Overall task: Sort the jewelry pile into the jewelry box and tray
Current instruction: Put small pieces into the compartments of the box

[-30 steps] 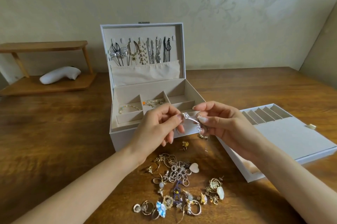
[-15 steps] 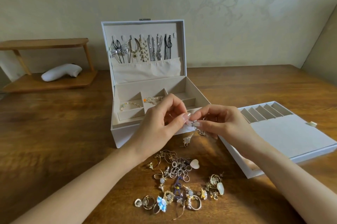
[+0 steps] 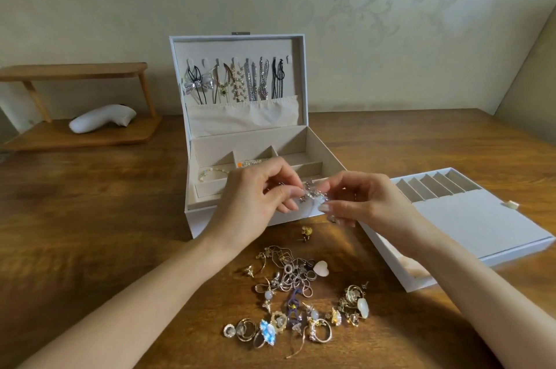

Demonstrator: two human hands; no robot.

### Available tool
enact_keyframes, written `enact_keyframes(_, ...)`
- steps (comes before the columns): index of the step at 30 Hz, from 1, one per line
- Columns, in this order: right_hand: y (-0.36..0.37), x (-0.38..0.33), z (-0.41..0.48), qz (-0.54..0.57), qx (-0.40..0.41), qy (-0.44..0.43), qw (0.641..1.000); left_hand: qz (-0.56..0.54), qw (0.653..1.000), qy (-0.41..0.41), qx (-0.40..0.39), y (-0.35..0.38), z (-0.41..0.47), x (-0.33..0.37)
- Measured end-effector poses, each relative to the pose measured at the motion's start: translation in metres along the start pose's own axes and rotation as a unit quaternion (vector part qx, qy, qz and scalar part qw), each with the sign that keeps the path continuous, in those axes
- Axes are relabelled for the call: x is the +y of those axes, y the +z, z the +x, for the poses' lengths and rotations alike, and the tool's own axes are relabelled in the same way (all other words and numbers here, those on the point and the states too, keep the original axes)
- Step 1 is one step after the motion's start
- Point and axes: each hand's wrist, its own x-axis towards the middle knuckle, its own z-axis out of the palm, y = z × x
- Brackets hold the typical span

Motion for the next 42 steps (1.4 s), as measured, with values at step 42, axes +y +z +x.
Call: enact_keyframes(42,-0.004,-0.015,0.025,0.152,0.001,-0.065,0.986,-0.127,0.99,-0.057,-0.012,-0.014,-0.001,-0.002)
